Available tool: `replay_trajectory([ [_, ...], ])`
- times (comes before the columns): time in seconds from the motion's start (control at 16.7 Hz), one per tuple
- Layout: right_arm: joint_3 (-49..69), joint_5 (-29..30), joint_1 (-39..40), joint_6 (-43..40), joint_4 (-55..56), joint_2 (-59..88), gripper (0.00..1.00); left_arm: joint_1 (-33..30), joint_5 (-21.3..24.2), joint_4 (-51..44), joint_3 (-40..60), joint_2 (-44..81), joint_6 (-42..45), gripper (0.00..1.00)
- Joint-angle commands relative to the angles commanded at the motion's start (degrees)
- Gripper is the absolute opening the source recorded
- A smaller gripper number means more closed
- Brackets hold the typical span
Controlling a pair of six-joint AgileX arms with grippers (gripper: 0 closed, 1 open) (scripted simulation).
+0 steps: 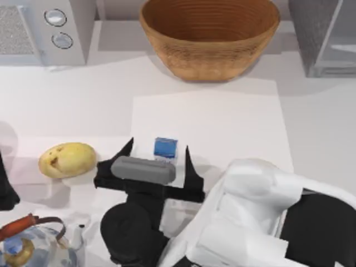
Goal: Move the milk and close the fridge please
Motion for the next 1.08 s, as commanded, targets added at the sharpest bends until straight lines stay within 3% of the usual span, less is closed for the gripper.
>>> replay_trajectory([
  [0.42,-0.5,-2.7,-2.8,0.1,0.5,0.1,1.00,0.0,0.0,0.0,0.0,0.0,0.0,1.00],
  [1.08,-0.5,-2.7,-2.8,0.1,0.5,0.1,0.17,0.0,0.0,0.0,0.0,0.0,0.0,1.00],
])
